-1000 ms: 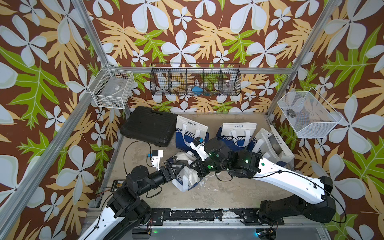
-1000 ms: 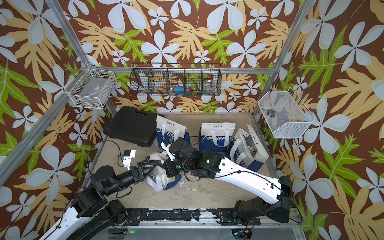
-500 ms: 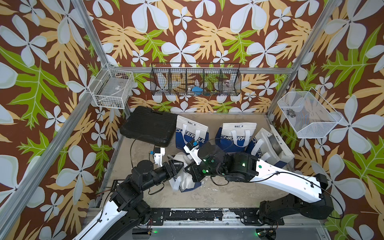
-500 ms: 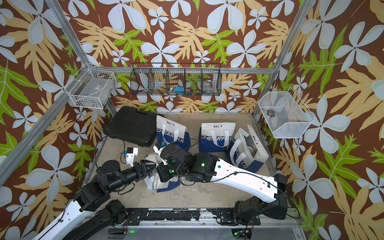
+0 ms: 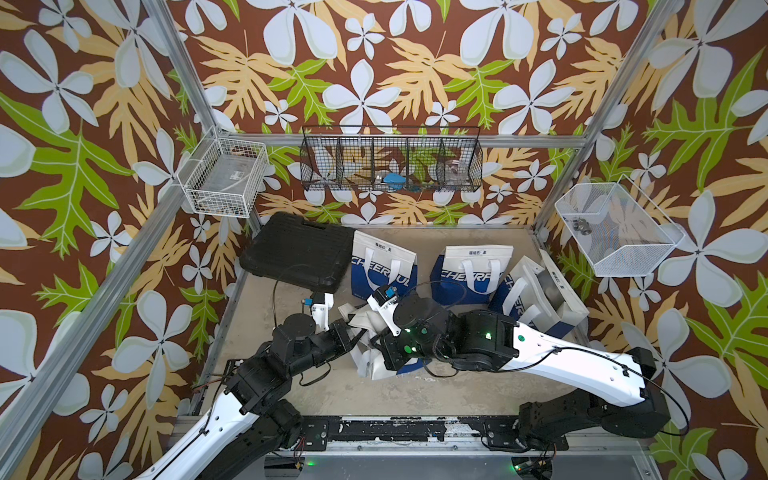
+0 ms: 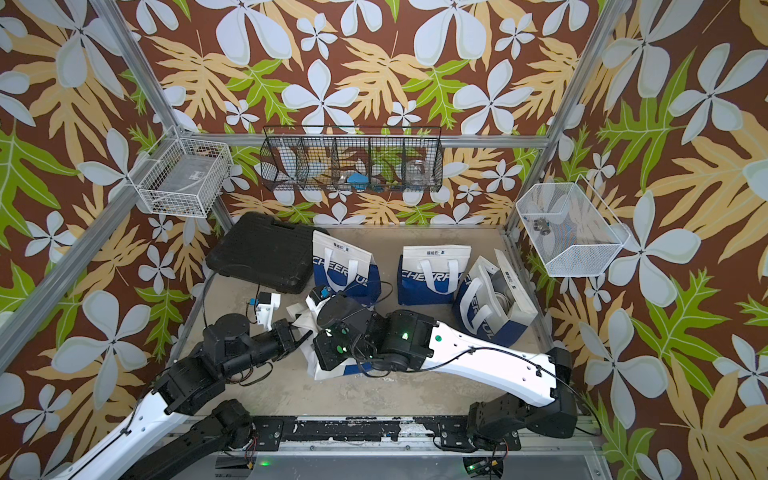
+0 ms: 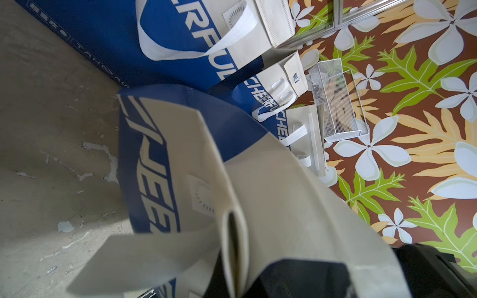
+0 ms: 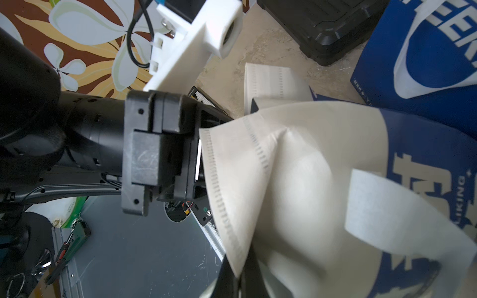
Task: Open the takeout bag
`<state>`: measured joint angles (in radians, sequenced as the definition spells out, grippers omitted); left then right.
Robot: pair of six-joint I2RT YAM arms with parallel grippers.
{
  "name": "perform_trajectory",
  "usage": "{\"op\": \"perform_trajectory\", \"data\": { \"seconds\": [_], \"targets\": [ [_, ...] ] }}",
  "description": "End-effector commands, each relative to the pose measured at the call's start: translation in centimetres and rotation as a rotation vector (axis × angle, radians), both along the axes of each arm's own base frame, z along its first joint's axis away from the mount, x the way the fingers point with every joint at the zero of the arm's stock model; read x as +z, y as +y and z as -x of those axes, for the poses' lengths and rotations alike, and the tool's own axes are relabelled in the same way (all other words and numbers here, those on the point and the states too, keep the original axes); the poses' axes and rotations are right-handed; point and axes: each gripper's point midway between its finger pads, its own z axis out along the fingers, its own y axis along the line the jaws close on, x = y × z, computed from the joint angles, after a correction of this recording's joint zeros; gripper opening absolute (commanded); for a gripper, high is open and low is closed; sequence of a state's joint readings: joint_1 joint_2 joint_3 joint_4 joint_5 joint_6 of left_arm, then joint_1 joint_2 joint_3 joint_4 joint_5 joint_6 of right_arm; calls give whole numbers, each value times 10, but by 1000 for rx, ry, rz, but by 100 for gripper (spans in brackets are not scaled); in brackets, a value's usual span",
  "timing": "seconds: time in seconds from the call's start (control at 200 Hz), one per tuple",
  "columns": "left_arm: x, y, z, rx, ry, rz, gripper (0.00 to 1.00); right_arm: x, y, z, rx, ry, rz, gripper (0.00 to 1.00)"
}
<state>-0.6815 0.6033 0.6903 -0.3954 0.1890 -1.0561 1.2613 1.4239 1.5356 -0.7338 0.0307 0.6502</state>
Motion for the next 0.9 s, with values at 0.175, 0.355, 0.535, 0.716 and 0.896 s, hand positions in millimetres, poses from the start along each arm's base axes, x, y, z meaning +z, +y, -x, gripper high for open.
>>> {"op": "perform_trajectory", "data": {
  "seconds": [0.175, 0.355, 0.535, 0.716, 0.896],
  "targets": [
    [-16, 32, -4, 98, -54, -178, 0, 21, -76, -36, -147, -29, -4, 0],
    [-19, 33, -5, 92, -62, -204, 0, 15, -90, -36, -132, -18, 36, 0],
    [-1, 24, -3, 43, -92, -171, 0, -1, -67, -23, -26, 52, 2, 10],
    [30, 17, 0, -43, -185, -219, 0, 5, -56, -42, -52, -19, 14, 0],
    [82, 37, -1, -26, -304, -366, 0, 49, -23, -57, -31, -75, -80, 0]
  ]
}}
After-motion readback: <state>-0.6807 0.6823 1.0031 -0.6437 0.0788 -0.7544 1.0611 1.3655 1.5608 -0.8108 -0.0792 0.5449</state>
